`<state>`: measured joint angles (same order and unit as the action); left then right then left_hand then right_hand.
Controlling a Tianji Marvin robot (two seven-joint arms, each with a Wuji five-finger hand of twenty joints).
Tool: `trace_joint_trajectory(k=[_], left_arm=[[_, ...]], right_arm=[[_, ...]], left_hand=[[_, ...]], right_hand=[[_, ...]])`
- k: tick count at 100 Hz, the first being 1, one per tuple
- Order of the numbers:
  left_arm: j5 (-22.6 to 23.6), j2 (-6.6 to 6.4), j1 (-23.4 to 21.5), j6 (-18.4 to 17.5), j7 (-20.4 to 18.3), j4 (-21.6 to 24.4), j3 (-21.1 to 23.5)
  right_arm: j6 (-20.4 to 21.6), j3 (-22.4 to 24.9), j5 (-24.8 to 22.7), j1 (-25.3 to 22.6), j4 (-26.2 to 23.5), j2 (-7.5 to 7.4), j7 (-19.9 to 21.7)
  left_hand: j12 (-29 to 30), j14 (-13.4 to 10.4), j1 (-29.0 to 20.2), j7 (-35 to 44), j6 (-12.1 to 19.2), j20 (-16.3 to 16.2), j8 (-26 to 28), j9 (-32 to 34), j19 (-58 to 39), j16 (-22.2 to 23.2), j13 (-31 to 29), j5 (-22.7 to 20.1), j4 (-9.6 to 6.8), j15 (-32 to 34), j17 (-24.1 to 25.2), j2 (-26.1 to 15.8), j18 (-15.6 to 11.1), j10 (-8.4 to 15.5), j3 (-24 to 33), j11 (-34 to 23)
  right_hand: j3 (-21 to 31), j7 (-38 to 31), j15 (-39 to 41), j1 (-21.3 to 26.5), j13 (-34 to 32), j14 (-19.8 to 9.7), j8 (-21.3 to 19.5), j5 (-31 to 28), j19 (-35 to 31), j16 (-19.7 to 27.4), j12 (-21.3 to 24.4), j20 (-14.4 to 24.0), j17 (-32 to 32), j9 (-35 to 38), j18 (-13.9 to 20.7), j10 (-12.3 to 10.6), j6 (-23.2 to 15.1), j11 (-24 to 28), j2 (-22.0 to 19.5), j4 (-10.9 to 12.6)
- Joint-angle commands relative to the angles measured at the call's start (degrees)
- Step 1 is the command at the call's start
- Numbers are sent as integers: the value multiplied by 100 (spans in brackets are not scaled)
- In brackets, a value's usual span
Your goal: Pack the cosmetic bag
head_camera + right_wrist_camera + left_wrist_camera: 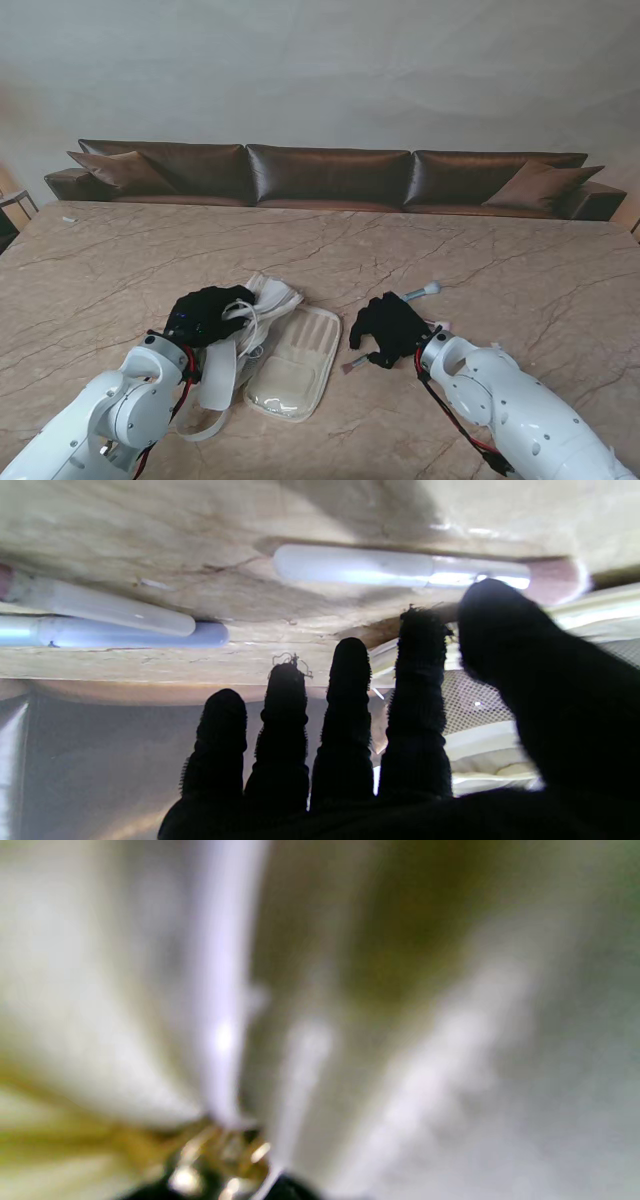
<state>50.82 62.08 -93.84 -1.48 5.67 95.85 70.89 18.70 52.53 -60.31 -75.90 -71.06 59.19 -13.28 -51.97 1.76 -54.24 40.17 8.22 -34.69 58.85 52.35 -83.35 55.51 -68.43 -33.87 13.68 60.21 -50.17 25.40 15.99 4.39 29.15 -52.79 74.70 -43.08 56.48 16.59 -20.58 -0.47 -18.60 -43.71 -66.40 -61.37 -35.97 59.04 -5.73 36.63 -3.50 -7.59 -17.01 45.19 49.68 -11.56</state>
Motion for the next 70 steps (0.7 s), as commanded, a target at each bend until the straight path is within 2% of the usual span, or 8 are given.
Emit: trace_joint_trajectory(k=[1,20,26,34,37,43,60,70], left_arm=[[33,16,-44,-28,-27,63,-13],[-6,6,8,-28,-128,41,-43],[-25,7,28,-14,-134,11,-61],[-26,7,40,-6,-127,-19,-71],[-23,7,42,-4,-126,-25,-72],[-25,7,39,6,-134,-20,-68],[-47,16,37,47,-101,-24,-82],[-90,20,54,83,-118,-63,-112]], right_arm=[[-46,-58,-44,12,92,30,-75],[-225,-326,-58,138,288,42,-285],[-246,-401,-25,166,351,52,-322],[-247,-514,29,204,433,66,-393],[-250,-556,18,222,456,64,-428],[-282,-631,-13,256,511,63,-521],[-346,-702,14,288,621,72,-601],[-381,-763,-22,299,664,63,-664]], left_hand=[[-81,-238,-1032,2648,936,-105,534,-86,7,21,54,-692,-346,-61,55,-1032,161,1111,569,-237],[-83,-223,-1069,2623,961,-144,584,-114,57,11,120,-650,-351,-103,138,-1062,157,1135,465,-218],[-83,-210,-1080,2623,940,-155,597,-112,68,8,125,-659,-355,-108,150,-1062,160,1130,446,-218],[-81,-198,-1086,2614,938,-165,602,-112,69,6,125,-647,-358,-110,154,-1067,167,1131,434,-216],[-79,-207,-1084,2613,954,-169,606,-111,70,4,124,-646,-356,-112,154,-1060,164,1138,426,-214],[-80,-211,-1090,2612,946,-173,609,-115,71,2,124,-645,-357,-114,153,-1062,161,1133,423,-213],[-78,-203,-1093,2607,933,-187,616,-117,77,-5,126,-629,-354,-116,154,-1060,167,1139,406,-213],[-81,-217,-1089,2601,937,-195,614,-108,72,-5,133,-611,-352,-114,154,-1049,150,1144,393,-220]], right_hand=[[45,-8,-37,29,-39,72,-157,-26,44,-24,30,-18,-18,120,-43,-66,15,-102,273,-1],[65,-145,-21,11,-144,80,-277,-347,31,-39,35,0,-91,291,-74,-68,-126,-38,531,-49],[68,-215,-26,113,-166,85,-104,-457,46,-44,48,-4,-97,313,-80,-74,-201,-26,643,-488],[81,-338,-23,235,-213,80,64,-516,45,-43,47,-4,-100,367,-90,-94,-341,-15,795,-713],[73,-496,-27,289,-248,76,198,-531,31,-40,46,0,-131,407,-94,-116,-456,-19,842,-912],[54,-849,-12,389,-359,63,463,-564,-4,-44,32,1,-217,502,-114,-139,-665,-9,934,-1133],[-11,-1545,21,644,-580,77,668,-733,-82,-66,-9,7,-357,752,-154,-182,-1039,29,1148,-1356],[-12,-1668,33,685,-702,63,775,-941,-128,-69,-14,15,-474,857,-174,-225,-1059,38,1139,-1348]])
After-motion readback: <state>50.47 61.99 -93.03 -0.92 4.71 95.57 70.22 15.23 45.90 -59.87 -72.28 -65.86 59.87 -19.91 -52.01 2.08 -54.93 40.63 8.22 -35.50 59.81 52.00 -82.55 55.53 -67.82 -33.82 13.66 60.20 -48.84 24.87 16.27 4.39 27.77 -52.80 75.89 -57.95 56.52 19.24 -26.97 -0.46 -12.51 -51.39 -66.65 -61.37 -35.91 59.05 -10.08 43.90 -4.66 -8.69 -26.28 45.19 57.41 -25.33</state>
